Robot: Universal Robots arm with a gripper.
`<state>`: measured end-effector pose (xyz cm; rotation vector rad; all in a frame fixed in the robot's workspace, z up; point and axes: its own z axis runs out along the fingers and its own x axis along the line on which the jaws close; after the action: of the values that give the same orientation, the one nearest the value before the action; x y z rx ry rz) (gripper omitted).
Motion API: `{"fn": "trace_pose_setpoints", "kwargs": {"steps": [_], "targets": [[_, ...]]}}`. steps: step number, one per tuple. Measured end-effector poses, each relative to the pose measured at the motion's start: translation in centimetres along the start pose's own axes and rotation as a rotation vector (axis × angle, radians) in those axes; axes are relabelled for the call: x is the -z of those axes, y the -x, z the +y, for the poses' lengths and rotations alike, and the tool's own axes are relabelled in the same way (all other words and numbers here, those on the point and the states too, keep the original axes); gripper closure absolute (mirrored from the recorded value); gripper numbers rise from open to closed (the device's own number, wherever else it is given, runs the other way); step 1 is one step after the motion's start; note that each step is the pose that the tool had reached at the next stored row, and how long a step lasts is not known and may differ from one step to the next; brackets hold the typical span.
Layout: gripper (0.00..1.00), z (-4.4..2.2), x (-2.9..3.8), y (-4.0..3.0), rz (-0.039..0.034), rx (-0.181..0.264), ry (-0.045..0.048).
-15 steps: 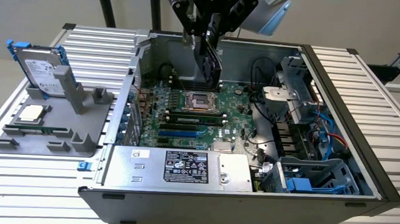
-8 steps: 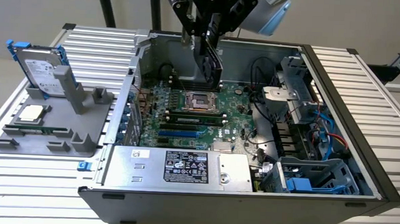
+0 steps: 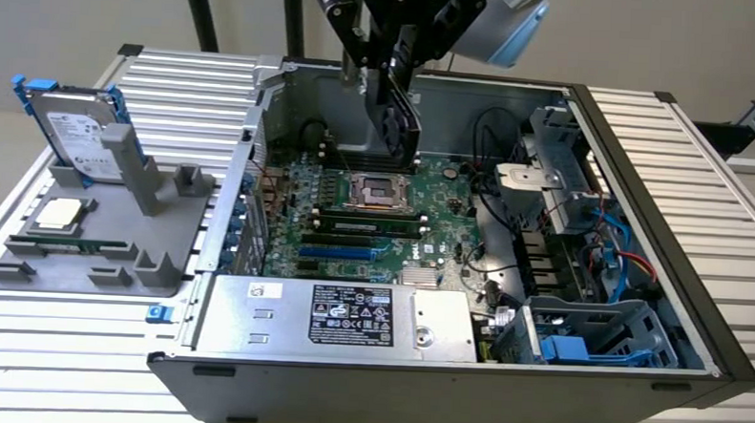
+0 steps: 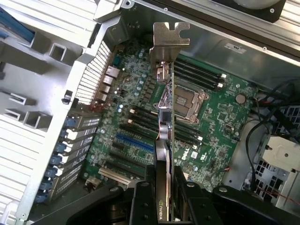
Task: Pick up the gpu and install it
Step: 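Insert the gpu into the slot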
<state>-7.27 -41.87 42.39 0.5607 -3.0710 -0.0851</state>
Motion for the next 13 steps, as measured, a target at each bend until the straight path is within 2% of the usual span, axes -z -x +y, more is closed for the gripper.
{"fn": "trace_pose_setpoints", "kwargs": {"steps": [13], "targets": [[1.00, 0.00, 0.00, 0.00, 0.0050, 0.088, -0.0007]]}}
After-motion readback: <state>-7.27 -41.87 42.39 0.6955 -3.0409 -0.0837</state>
